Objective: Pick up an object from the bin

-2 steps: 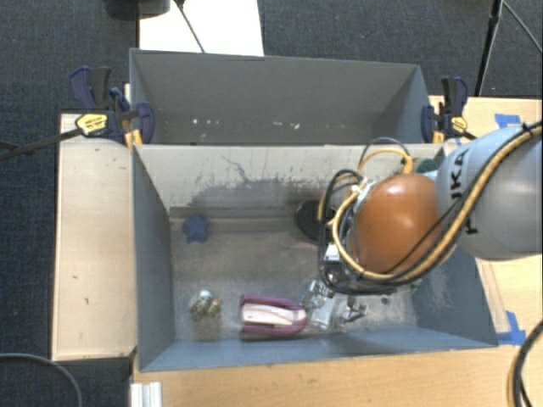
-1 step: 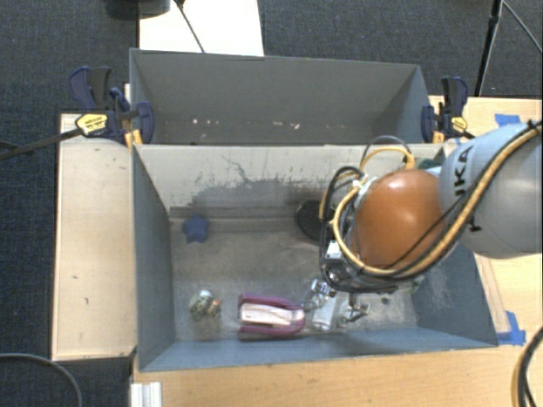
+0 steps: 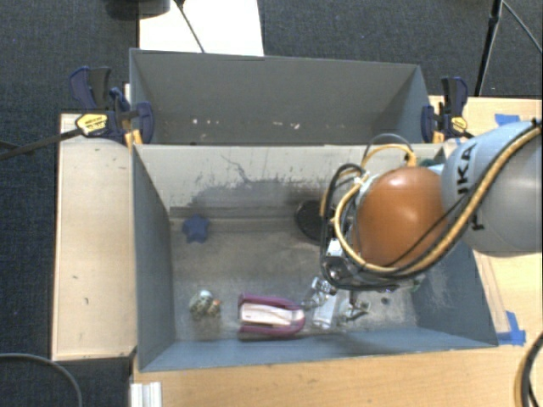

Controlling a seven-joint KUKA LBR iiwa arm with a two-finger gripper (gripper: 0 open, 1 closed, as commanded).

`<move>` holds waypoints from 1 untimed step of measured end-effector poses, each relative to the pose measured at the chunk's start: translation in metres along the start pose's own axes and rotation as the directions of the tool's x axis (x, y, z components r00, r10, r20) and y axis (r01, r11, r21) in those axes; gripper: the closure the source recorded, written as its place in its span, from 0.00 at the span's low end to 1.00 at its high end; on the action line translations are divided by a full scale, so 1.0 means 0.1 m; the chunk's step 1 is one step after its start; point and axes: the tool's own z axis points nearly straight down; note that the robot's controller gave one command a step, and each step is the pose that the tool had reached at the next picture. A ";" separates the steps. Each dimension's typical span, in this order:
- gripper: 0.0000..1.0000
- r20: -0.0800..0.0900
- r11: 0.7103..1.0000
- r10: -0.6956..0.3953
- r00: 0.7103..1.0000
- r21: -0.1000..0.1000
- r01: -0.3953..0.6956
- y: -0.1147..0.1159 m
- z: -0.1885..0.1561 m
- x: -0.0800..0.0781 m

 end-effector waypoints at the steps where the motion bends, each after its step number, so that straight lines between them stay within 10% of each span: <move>1: 1.00 0.001 1.000 0.004 1.000 0.005 -0.004 -0.02 -1.16 -0.02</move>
Offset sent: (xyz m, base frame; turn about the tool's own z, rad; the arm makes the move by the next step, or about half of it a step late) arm 0.0000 -0.0002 0.1114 0.0000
